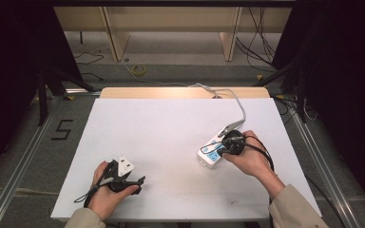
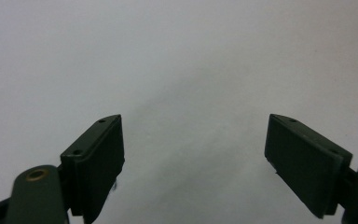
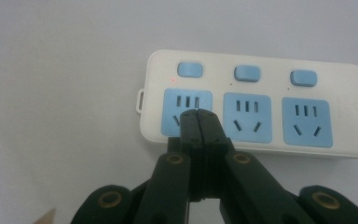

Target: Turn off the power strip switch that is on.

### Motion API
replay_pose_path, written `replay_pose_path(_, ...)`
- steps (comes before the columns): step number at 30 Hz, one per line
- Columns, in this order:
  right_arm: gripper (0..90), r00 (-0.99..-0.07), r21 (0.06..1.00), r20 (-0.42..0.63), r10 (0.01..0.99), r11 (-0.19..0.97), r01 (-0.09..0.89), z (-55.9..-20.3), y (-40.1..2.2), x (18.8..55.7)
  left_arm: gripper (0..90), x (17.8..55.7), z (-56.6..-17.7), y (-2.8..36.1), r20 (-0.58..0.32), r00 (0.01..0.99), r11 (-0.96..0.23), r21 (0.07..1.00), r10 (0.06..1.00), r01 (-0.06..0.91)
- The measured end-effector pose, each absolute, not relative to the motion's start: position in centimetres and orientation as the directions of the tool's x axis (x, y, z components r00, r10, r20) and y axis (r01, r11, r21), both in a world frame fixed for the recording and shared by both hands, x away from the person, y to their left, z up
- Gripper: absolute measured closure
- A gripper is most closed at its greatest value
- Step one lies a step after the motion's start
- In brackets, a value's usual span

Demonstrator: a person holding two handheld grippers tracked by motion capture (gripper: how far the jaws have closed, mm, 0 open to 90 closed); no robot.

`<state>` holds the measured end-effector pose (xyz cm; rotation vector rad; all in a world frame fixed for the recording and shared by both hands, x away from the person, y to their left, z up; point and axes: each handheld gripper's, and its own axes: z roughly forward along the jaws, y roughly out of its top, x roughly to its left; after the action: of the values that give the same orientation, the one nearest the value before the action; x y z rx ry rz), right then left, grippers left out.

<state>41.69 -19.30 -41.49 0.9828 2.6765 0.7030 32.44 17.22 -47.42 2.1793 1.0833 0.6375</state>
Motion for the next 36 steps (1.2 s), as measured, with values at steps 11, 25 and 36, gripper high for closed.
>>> replay_pose_path(11,90.0,-0.759,0.487,-0.03,0.65,0.673,0.557,-41.5,-18.6,42.4,19.8,32.5,-47.4,17.2,0.149,0.552,-0.481,0.702,0.821,0.525)
replay_pose_path(25,90.0,-0.757,0.482,-0.02,0.653,0.67,0.565,-41.6,-17.8,43.4,19.7,32.5,-47.4,17.2,0.147,0.554,-0.482,0.7,0.82,0.527)
replay_pose_path(36,90.0,-0.754,0.471,-0.02,0.657,0.671,0.572,-42.0,-17.3,44.0,19.7,32.4,-47.4,17.1,0.149,0.555,-0.484,0.7,0.818,0.525)
